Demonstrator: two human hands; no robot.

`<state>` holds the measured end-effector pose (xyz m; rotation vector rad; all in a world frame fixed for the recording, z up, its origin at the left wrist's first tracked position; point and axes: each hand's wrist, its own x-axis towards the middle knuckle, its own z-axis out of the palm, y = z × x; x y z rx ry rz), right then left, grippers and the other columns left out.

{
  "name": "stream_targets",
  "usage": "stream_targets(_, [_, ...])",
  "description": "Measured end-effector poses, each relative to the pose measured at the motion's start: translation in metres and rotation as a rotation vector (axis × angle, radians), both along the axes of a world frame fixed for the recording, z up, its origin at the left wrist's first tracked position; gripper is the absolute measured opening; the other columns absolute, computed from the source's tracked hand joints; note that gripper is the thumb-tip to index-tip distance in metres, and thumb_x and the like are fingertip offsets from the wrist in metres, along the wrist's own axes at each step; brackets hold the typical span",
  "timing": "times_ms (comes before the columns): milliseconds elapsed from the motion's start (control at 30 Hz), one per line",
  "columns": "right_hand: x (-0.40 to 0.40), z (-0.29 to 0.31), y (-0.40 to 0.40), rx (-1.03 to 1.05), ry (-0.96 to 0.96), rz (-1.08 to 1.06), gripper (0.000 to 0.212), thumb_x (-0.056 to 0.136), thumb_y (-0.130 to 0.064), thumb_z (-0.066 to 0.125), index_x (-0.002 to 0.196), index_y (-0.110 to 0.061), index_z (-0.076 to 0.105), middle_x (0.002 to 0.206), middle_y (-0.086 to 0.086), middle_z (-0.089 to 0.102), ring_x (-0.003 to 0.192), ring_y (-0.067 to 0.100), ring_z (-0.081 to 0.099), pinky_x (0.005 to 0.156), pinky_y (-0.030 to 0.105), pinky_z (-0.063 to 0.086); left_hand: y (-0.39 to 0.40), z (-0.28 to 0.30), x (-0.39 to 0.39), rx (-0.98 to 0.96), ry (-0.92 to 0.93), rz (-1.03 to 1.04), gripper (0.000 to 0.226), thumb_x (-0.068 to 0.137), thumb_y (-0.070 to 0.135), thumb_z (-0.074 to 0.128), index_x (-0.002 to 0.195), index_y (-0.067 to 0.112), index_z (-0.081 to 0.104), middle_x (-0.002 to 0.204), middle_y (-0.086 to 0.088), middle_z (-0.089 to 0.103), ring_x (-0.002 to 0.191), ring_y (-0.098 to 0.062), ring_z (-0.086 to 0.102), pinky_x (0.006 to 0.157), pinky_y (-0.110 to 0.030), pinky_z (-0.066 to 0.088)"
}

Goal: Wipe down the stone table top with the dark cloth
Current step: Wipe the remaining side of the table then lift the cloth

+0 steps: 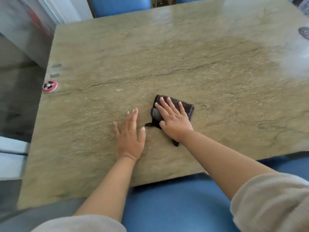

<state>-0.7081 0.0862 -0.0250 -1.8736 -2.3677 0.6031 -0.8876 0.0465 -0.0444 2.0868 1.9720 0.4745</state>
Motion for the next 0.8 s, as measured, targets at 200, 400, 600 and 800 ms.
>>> stream_targets(200, [0.038,-0.003,-0.047,0.068,-0.093,0.582,0.065,0.089,-0.041,0.027,0.151,-0.039,0.011,0.16,-0.014,-0.002,0.146,0.007,-0.011,0.118,0.04,-0.012,0.005,0.001,-0.001,-0.018,0.0,0.009,0.071,0.087,0.046,0.016,0.154,0.021,0.019,0.159,0.004,0.025,0.148,-0.011,0.014,0.119,-0.054,0.002])
stream_targets(400, [0.008,-0.006,-0.044,0.078,-0.119,0.046,0.065,0.087,-0.047,0.022,0.151,-0.039,0.011,0.161,-0.014,-0.002,0.147,0.009,-0.012,0.117,0.052,-0.009,0.006,-0.002,-0.003,-0.005,0.005,-0.007,0.07,0.088,0.05,0.017,0.153,0.024,0.023,0.159,0.005,0.025,0.148,-0.01,0.015,0.118,-0.056,0.002])
stream_targets(600, [-0.006,-0.005,-0.086,0.077,-0.167,0.611,0.071,0.092,-0.06,0.026,0.153,-0.026,0.01,0.16,-0.005,-0.007,0.147,0.018,-0.015,0.115,0.052,-0.014,0.006,0.0,-0.003,-0.015,0.014,-0.017,0.067,0.087,0.051,0.013,0.145,0.029,0.038,0.158,0.006,0.027,0.148,-0.01,0.014,0.118,-0.057,0.001])
stream_targets(800, [0.087,-0.006,-0.093,0.112,-0.279,0.483,0.074,0.089,-0.072,0.015,0.152,-0.035,-0.002,0.16,-0.01,-0.007,0.147,0.02,-0.011,0.118,0.051,-0.006,0.009,0.007,0.006,-0.122,-0.013,0.056,0.047,0.093,0.05,0.037,0.136,0.035,0.045,0.158,0.007,0.023,0.148,-0.012,0.013,0.117,-0.055,-0.01])
